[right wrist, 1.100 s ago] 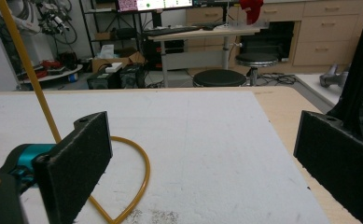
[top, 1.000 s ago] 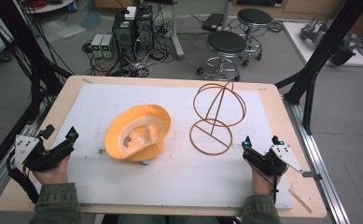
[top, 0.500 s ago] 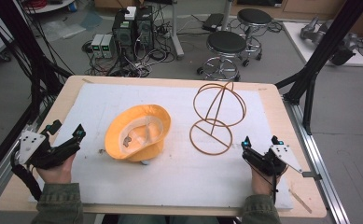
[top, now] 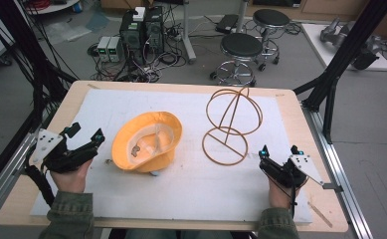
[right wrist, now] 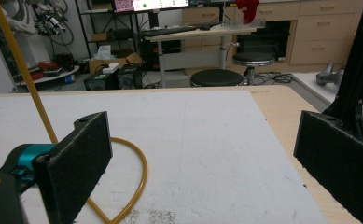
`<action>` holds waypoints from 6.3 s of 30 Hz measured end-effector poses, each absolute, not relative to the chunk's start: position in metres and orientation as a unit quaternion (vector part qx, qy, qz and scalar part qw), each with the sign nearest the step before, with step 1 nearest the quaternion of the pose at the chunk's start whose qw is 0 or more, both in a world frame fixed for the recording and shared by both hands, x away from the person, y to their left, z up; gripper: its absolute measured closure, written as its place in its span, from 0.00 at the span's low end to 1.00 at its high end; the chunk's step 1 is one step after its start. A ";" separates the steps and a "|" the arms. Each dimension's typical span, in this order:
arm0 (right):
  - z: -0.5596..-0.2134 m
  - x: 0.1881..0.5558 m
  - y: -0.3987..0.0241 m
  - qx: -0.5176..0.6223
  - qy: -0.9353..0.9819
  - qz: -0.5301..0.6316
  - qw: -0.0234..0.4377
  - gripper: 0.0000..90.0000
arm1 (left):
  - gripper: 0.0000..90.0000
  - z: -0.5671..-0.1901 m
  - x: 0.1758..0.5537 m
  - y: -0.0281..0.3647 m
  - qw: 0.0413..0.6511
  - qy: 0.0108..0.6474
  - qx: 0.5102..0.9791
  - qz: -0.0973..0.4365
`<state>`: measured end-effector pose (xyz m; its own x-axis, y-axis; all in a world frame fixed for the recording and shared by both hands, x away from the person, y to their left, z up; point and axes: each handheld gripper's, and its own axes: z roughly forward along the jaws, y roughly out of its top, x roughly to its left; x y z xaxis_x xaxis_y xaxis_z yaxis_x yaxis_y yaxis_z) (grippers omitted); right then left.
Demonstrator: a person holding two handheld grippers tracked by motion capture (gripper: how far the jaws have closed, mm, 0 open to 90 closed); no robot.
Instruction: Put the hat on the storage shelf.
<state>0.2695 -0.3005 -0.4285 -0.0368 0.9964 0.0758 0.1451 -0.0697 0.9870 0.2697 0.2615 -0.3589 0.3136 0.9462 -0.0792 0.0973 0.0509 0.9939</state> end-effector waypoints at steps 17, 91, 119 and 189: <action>-0.429 0.271 -0.300 0.540 0.529 0.494 0.430 0.03 | 0.25 -0.349 0.292 0.218 0.570 0.430 0.615 0.334; -0.429 0.270 -0.301 0.542 0.527 0.495 0.429 0.03 | 0.34 -0.350 0.298 0.109 0.479 0.292 0.801 0.211; -0.428 0.269 -0.300 0.541 0.526 0.497 0.428 0.04 | 0.95 -0.365 0.300 0.102 0.454 0.275 0.823 0.202; -0.426 0.264 -0.298 0.530 0.532 0.509 0.420 0.04 | 0.96 -0.276 0.302 0.178 0.606 0.318 0.695 0.219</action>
